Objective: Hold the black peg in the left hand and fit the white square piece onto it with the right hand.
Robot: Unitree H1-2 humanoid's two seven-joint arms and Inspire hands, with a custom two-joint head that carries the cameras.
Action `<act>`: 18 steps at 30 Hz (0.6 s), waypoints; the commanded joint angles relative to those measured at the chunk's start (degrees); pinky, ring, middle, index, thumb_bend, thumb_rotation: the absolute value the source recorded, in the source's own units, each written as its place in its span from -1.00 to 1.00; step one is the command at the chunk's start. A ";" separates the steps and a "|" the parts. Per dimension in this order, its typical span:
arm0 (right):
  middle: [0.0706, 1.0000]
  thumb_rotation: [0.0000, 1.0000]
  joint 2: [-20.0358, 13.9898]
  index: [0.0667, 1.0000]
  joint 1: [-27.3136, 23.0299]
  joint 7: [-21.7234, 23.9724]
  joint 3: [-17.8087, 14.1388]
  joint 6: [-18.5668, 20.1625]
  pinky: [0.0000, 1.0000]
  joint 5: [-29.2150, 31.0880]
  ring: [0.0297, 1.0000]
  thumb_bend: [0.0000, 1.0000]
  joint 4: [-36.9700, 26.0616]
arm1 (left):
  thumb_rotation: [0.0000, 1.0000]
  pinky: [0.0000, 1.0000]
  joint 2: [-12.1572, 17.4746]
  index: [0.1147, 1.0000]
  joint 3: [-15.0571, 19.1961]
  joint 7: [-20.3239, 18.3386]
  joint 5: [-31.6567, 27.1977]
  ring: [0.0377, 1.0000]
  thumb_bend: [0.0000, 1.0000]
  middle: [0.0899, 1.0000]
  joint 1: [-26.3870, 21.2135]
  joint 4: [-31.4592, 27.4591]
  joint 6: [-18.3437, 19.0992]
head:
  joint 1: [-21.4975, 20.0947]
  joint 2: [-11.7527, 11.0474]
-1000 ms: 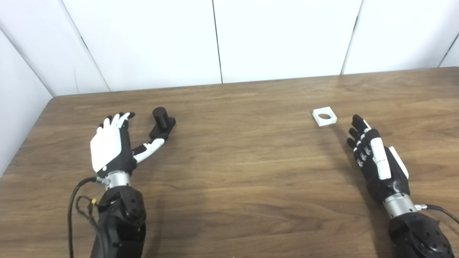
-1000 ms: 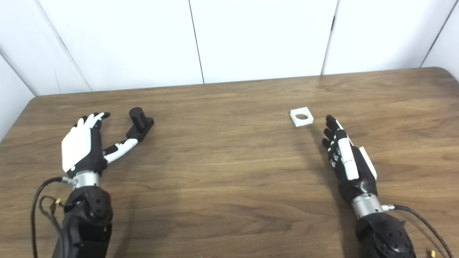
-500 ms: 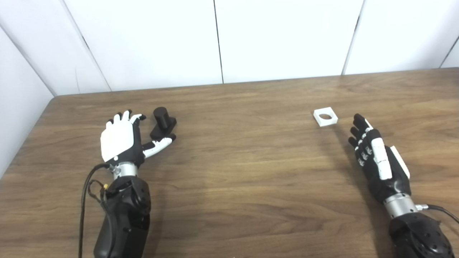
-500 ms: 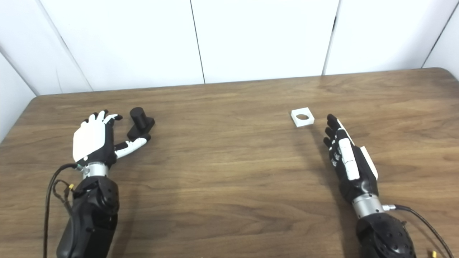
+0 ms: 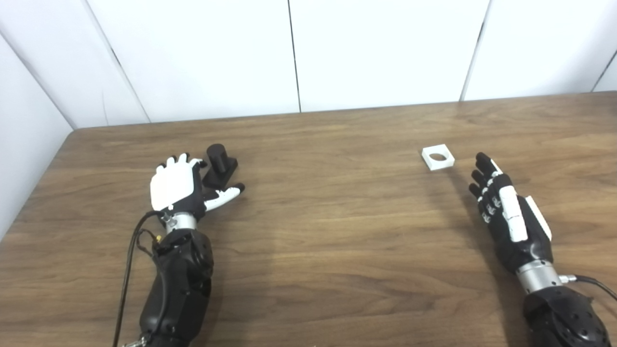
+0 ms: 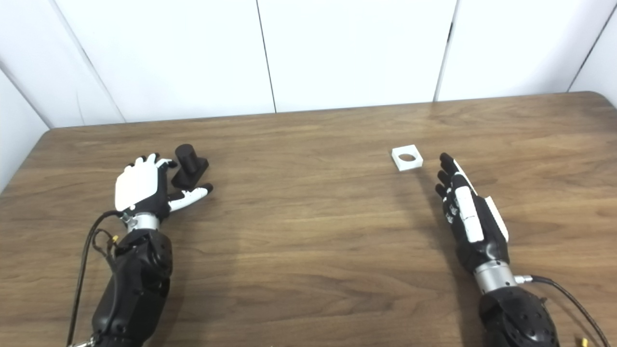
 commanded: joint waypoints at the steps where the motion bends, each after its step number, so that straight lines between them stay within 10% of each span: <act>1: 0.99 0.78 0.05 0.89 -0.15 0.39 0.00 -2.44 1.00 0.21 1.00 0.19 -0.54 | 0.36 1.00 1.18 0.51 -0.08 2.74 1.05 1.00 0.72 0.92 -3.51 -0.21 0.10 | 0.01 0.09; 18: 1.00 0.78 -0.89 0.90 0.42 1.20 -0.55 -3.17 1.00 1.20 1.00 0.18 0.10 | 0.28 1.00 2.01 0.44 -2.47 10.35 -1.86 1.00 0.68 0.87 -5.66 6.06 -0.08 | 0.72 -0.17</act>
